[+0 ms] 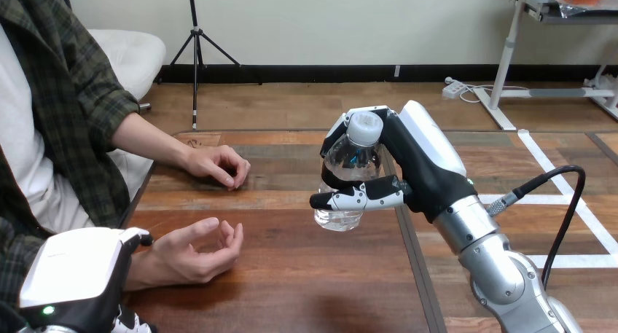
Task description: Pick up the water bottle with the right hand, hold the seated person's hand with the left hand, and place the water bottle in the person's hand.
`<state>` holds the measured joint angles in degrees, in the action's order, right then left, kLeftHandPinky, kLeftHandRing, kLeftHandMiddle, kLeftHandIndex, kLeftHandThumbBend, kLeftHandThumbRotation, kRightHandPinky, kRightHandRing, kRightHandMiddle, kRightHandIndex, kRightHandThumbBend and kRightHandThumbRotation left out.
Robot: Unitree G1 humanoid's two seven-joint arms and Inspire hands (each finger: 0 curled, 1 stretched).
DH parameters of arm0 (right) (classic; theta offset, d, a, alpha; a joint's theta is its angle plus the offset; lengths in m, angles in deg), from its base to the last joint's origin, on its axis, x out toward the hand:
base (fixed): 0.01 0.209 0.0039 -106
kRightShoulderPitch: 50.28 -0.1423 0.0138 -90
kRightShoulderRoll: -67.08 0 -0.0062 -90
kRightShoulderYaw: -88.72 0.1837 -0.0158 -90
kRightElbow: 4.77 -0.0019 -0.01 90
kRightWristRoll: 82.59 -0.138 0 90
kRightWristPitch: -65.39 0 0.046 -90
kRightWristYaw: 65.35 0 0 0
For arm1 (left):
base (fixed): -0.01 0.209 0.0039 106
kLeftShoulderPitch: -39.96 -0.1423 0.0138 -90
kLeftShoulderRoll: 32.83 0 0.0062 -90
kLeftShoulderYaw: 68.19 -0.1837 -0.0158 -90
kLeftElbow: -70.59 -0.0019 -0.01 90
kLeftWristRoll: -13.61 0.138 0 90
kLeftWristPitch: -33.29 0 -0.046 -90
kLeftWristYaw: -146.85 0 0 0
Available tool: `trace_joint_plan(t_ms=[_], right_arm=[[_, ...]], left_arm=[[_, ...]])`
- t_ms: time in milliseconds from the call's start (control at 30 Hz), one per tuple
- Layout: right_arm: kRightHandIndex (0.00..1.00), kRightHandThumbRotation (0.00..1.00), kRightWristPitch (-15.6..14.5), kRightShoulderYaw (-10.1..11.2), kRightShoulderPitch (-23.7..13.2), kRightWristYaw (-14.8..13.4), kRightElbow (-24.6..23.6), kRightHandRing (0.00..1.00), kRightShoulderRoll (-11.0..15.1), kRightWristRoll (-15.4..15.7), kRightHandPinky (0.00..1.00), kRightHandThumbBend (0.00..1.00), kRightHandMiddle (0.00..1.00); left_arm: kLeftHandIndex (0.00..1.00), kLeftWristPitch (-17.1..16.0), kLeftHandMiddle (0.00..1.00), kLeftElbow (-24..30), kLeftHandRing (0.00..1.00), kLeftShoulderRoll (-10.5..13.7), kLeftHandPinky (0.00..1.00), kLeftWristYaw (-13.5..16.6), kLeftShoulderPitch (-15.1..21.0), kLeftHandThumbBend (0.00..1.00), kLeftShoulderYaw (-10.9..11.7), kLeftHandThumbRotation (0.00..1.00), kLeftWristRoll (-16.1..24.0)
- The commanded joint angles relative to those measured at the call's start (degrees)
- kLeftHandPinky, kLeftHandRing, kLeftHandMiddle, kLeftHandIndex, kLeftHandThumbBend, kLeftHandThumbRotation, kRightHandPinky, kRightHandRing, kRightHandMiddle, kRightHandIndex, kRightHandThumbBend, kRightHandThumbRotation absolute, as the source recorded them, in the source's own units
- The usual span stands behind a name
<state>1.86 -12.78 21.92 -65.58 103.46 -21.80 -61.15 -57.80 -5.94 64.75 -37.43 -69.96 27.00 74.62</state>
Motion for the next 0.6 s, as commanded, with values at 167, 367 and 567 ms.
trace_joint_plan(t_ms=[167,367,567], right_arm=[[0.43,0.00,1.3,0.3,-2.5,0.5,-2.0,0.38,-0.9,-0.7,0.35,0.79,0.43],[0.43,0.00,1.4,0.3,-2.5,1.1,-2.1,0.38,-0.9,-0.6,0.35,0.79,0.43],[0.43,0.00,2.0,0.2,-2.5,1.3,-1.9,0.38,-1.0,-0.5,0.35,0.78,0.43]], left_arm=[[0.77,3.7,0.81,0.0,0.81,2.9,0.79,-0.1,6.1,1.00,-3.3,0.00,5.0],[0.77,5.5,0.81,-1.3,0.81,3.3,0.80,0.0,7.3,1.00,-4.6,0.00,6.3],[0.77,7.5,0.81,-2.4,0.80,3.3,0.79,0.3,8.5,1.00,-6.2,0.00,7.8]])
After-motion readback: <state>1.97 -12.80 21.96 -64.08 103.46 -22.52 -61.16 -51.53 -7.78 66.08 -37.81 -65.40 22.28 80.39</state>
